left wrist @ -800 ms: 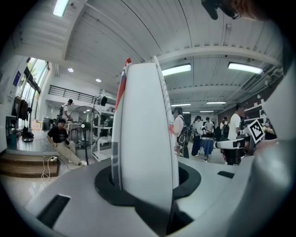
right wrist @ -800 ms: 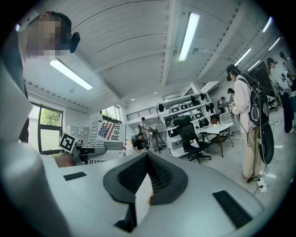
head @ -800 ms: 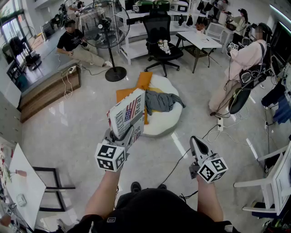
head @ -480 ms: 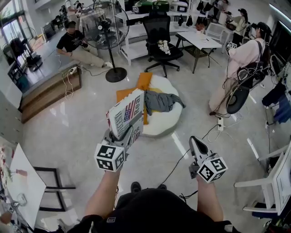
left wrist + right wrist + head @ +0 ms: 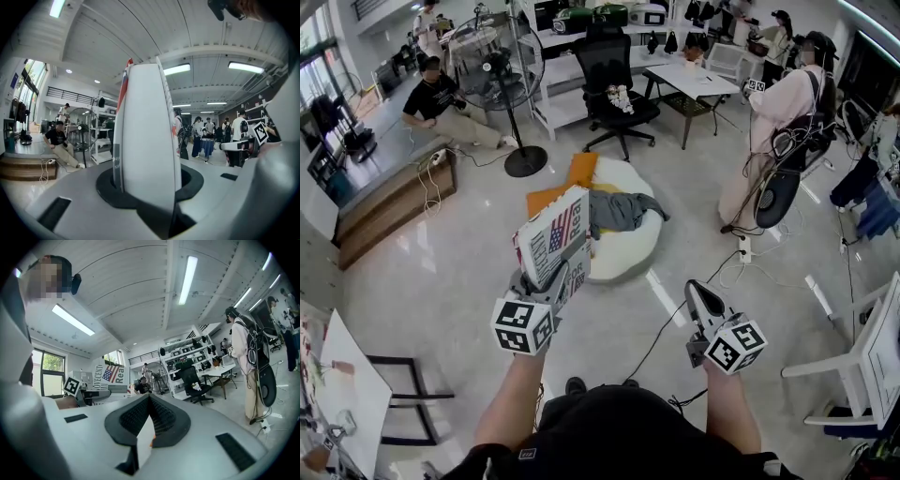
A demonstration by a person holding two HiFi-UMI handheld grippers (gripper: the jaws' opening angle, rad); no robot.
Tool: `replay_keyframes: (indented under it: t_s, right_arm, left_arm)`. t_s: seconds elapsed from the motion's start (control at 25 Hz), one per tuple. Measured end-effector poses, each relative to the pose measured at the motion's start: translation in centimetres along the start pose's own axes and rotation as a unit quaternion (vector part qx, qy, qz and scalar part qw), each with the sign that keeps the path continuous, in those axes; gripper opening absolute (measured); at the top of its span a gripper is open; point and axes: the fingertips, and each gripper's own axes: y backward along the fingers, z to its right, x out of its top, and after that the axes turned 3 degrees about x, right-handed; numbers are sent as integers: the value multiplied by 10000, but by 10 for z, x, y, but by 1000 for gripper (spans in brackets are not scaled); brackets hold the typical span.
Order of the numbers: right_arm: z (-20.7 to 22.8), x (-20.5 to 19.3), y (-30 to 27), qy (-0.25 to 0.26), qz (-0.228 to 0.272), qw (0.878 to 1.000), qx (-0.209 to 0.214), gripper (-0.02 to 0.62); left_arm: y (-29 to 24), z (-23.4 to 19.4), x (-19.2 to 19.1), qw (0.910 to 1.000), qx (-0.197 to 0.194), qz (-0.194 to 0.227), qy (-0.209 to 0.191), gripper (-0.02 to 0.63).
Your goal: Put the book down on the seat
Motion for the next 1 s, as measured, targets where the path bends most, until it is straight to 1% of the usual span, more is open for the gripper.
replay_keyframes:
  t_s: [0.24,0.56,0.76,1.0]
  right_arm:
    - [16,4,33,-130,69,9999,-9,15]
    - [28,-13,70,-308,-19,9995,-14,15]
    - [26,-23,73,-424,-128,9990,35,15]
    - [35,-32,64,-532,-329,9980,0,15]
  left_arm:
    - [-7,36,4,9999,-115,5,-40,153]
    - [-7,81,-6,9993,-338,-79,-140,153]
    - [-13,84,-13,9990,-385,-182,-131,155]
    - [-34,82,-18,9987,-470,-200,-52,155]
